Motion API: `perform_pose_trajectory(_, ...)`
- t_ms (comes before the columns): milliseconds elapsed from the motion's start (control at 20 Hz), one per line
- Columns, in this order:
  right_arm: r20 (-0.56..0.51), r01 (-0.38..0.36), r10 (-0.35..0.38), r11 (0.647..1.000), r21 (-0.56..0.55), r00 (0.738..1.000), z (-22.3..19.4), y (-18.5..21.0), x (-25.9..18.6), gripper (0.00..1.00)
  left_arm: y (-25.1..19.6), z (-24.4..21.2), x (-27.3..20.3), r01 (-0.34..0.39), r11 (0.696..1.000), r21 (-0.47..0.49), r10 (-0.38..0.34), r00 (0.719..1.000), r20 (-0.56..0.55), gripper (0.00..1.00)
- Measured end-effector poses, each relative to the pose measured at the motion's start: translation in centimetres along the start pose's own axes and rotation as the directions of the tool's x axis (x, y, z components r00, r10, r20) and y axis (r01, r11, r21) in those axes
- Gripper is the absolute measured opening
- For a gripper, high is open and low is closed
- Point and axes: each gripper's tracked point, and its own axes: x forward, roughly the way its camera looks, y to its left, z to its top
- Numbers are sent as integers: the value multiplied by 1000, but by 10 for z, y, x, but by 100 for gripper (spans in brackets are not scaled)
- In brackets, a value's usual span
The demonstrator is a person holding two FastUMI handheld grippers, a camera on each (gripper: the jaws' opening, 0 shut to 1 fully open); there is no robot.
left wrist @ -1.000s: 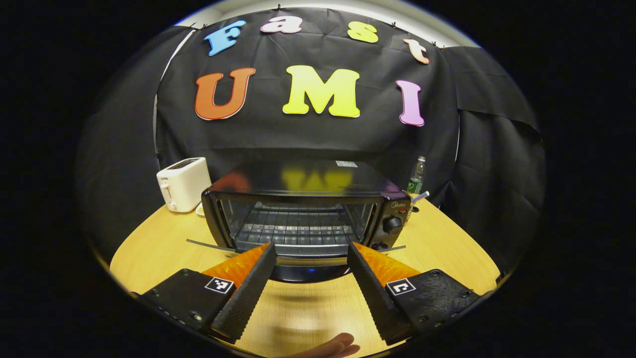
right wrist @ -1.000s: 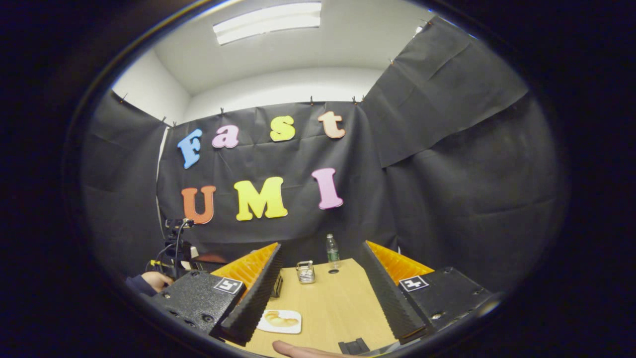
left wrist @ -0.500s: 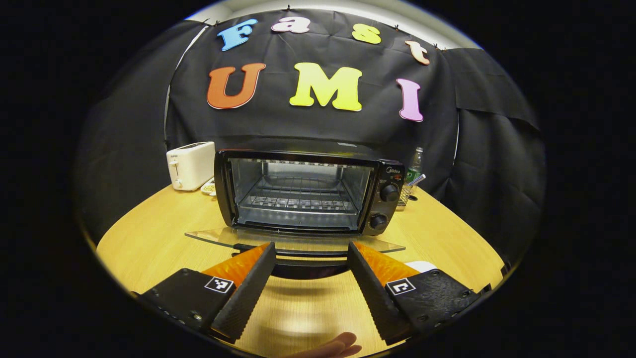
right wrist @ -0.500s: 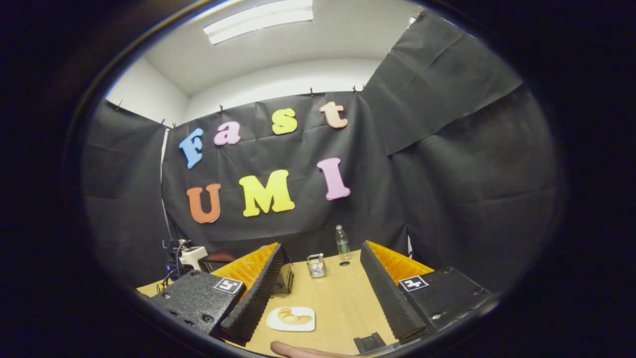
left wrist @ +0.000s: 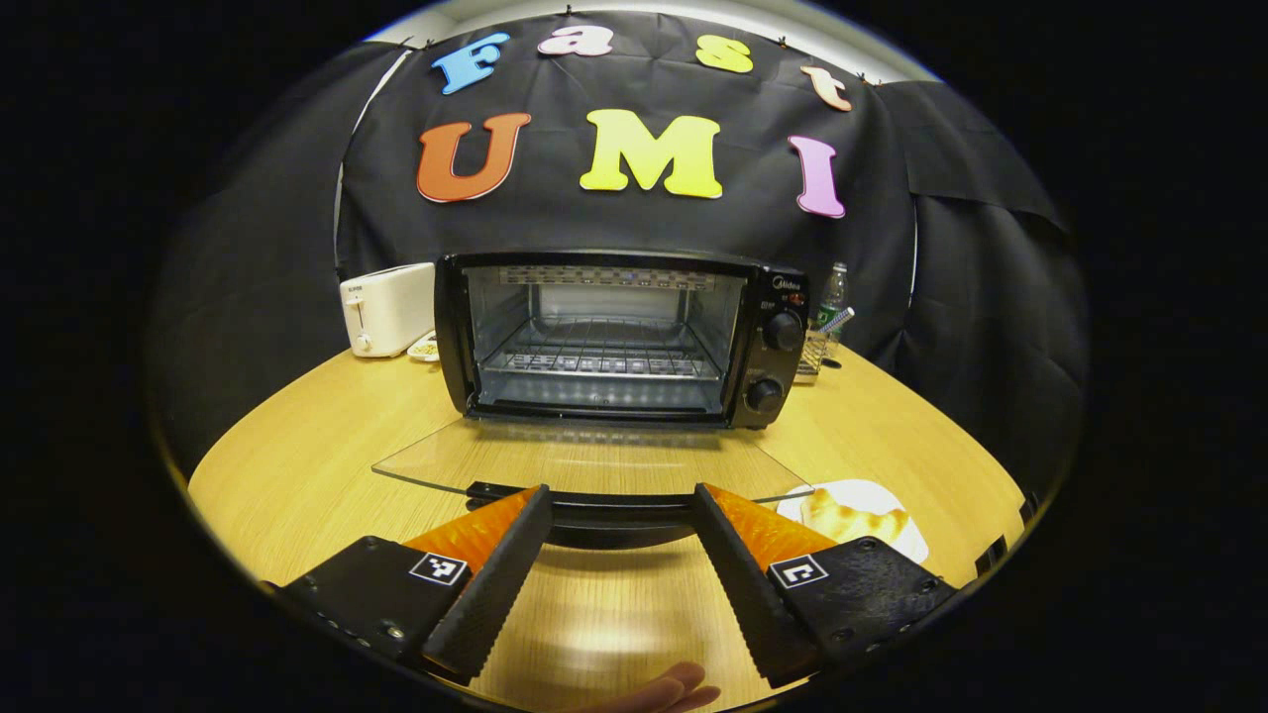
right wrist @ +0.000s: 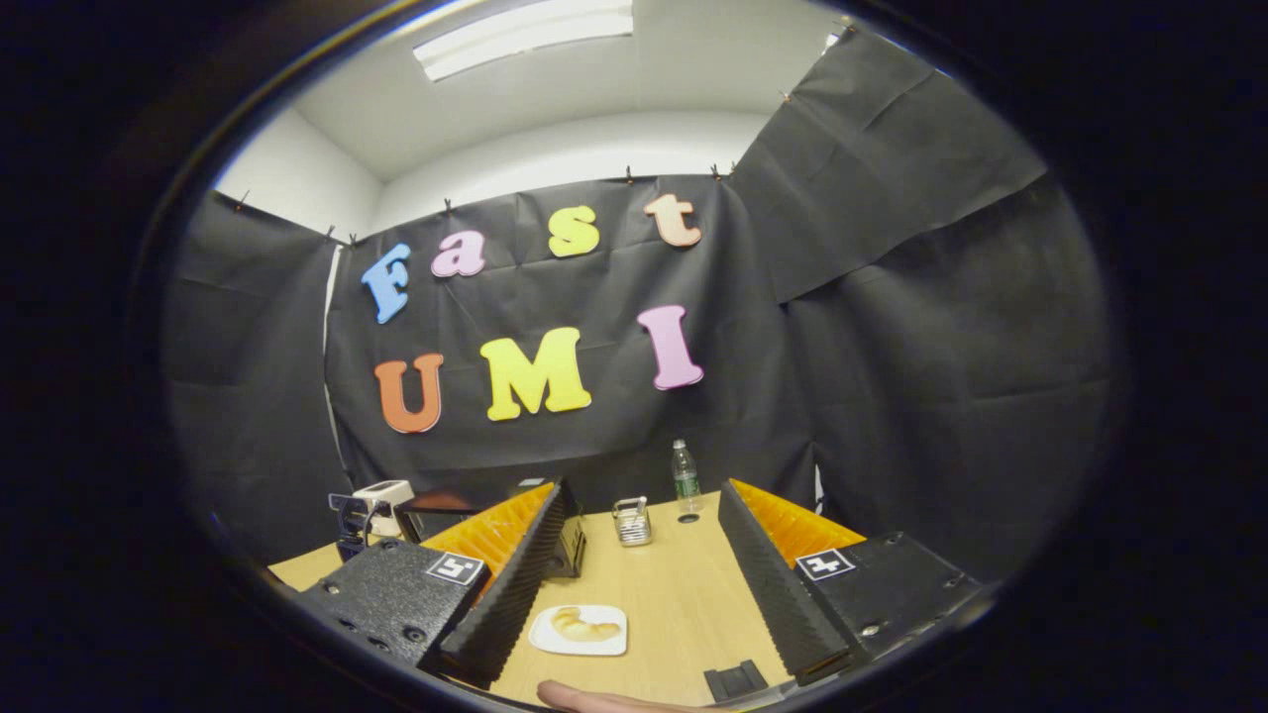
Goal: Open the electric oven with the left hand, put the food in, and close the electric oven.
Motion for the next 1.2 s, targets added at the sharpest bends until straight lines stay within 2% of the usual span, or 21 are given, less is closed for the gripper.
perform_pose_trajectory(150, -18, -2, 2, 1000, 3, 1000, -6, 0, 3, 97, 2, -33, 10, 6, 998, -64, -15, 991, -130, 93)
perform_pose_trajectory(200, -22, -5, 5, 1000, -1, 1000, -7, 0, 4, 97, 6, -30, 8, -7, 997, -73, -3, 992, -128, 94)
perform_pose_trajectory(300, -24, -3, 3, 1000, -10, 1000, -9, -2, 7, 97, 2, -18, 6, 14, 998, -60, -18, 997, -73, 90)
perform_pose_trajectory(600, -85, -32, 30, 999, -21, 996, -32, 1, 31, 96, 11, -9, -13, 38, 998, -52, -40, 999, -30, 92)
perform_pose_trajectory(850, -150, -132, 117, 987, -90, 982, -62, 0, 70, 95, 22, 49, -83, 40, 999, 18, -42, 990, 132, 92)
perform_pose_trajectory(1050, -245, -255, 223, 961, -108, 944, -95, 17, 104, 95, 22, 101, -155, 28, 999, 32, -36, 954, 297, 92)
perform_pose_trajectory(1200, -323, -359, 312, 928, -97, 894, -130, 39, 119, 95, 19, 115, -196, 50, 998, 24, -55, 937, 345, 91)
